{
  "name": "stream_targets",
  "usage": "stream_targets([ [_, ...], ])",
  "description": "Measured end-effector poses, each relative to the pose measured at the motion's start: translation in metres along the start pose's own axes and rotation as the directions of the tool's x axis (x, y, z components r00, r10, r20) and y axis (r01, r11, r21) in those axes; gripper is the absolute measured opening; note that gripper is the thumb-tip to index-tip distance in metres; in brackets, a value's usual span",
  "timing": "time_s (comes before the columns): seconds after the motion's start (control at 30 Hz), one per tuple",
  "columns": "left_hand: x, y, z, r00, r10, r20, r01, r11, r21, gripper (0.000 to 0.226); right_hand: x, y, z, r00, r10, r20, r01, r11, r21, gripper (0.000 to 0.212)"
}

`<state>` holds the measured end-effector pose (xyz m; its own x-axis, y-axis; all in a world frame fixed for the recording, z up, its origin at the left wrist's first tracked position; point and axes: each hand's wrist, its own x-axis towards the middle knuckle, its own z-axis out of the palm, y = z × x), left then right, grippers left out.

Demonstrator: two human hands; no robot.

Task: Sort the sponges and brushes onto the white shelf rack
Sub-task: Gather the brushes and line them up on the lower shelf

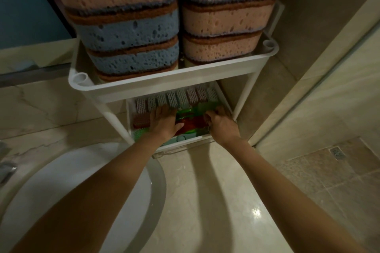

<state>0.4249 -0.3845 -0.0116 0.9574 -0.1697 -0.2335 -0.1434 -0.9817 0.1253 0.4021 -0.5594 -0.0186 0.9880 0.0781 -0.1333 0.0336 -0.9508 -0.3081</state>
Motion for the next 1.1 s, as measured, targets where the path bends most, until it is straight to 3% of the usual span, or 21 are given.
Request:
stream_targets([
  [0.23,-0.003,-0.005,0.008,1.000,0.004,0.022,-0.004,1.000,-0.027,0.062,-0.002,0.000,-0.002,1.000,-0.007,0.013,0.008,1.000,-0.015,0.034],
  [0.4,-0.004,-0.005,0.002,1.000,-0.018,-0.002,0.018,0.999,-0.052,0.053,-0.011,0.001,0.003,0.998,-0.007,-0.062,0.006,1.000,-0.018,0.037],
  [0.77,-0.009,-0.002,0.000,0.999,-0.022,-0.047,0.018,0.995,-0.098,0.039,-0.020,-0.004,-0.007,0.997,0.013,-0.073,-0.012,1.000,0.003,0.050],
  [0.97,-0.023,0.000,-0.010,0.992,-0.088,-0.085,0.074,0.986,-0.152,0.038,-0.036,-0.013,-0.006,0.968,-0.050,-0.244,0.073,0.994,0.084,0.037],
  [1.1,-0.048,0.005,-0.019,0.977,-0.133,-0.166,0.076,0.947,-0.313,0.039,-0.058,-0.032,-0.002,0.939,-0.051,-0.340,0.147,0.954,0.262,0.032],
])
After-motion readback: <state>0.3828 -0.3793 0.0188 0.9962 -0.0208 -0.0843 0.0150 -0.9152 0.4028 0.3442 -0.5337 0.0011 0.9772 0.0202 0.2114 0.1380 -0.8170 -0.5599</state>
